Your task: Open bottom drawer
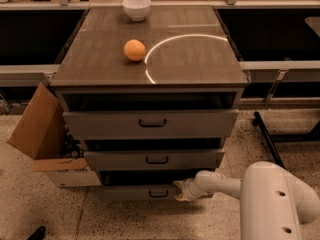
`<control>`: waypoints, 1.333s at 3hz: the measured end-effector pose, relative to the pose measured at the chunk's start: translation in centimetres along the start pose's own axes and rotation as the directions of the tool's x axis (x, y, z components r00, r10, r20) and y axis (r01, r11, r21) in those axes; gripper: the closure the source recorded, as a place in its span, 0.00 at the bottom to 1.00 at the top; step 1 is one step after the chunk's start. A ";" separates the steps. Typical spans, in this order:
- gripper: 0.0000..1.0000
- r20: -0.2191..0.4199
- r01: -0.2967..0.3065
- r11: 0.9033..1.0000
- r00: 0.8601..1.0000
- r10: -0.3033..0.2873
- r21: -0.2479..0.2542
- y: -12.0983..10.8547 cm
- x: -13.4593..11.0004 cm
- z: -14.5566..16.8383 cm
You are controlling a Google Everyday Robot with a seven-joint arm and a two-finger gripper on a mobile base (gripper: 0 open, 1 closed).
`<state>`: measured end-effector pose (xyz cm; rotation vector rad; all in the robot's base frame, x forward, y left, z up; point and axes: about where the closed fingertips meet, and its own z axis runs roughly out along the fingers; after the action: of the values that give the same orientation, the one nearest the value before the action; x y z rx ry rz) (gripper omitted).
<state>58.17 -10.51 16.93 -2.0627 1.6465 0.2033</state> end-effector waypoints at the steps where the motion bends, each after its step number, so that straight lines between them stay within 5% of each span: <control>1: 0.88 -0.002 -0.011 1.000 1.000 0.011 0.023 2.2 -0.5 -1.6; 2: 1.00 0.012 -0.037 0.999 0.999 0.036 0.030 5.4 -1.2 -2.8; 3: 0.88 0.013 -0.037 0.999 0.999 0.037 0.029 5.4 -1.2 -2.8; 4: 0.65 0.015 -0.037 0.999 0.999 0.037 0.027 5.5 -1.3 -2.6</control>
Offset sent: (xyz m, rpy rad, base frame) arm -0.0991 -0.0193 0.0217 0.0471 -0.0015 -0.0700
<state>52.10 -11.44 18.18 -2.0076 1.6706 0.2063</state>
